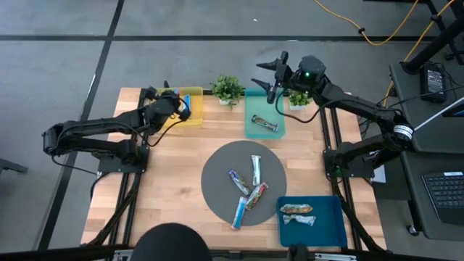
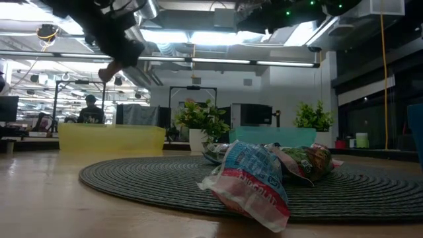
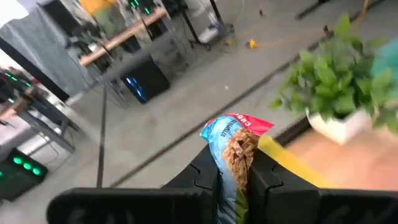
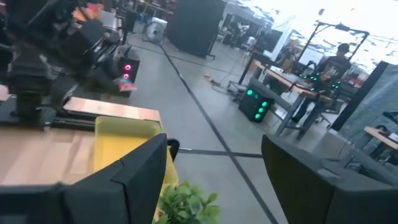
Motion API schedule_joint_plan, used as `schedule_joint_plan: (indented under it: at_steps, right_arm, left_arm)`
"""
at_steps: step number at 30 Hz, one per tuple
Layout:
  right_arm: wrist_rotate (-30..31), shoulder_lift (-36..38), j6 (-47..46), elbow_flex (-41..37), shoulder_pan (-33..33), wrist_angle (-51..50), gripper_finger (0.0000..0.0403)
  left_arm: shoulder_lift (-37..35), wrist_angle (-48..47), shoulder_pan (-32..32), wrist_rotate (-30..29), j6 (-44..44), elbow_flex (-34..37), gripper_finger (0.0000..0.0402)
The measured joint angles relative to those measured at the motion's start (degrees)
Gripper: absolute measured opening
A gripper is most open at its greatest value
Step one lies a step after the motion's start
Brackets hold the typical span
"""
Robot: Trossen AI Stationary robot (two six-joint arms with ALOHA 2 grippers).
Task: Pick and place Granola Bars by type
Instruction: Put the red granola bar into the yellow bin
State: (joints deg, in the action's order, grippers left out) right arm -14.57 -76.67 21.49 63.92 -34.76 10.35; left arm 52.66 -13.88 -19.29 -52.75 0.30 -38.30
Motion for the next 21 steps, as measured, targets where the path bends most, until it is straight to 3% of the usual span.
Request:
schedule_joint_plan:
  at_steps: [7,21]
  right_arm:
    - [0.2,-0.1,-2.6,0.0,-1.7,0.5,0.0264]
    - [-0.1,-0.1,-3.2,0.0,-2.0,-0.2,0.0264]
  left_arm:
    - [3.3,-7.4,-5.0,9.3,-9.6,0.0,0.0028]
    - [8.9,-6.4,-16.2,20.0,-13.3,0.0,0.0038]
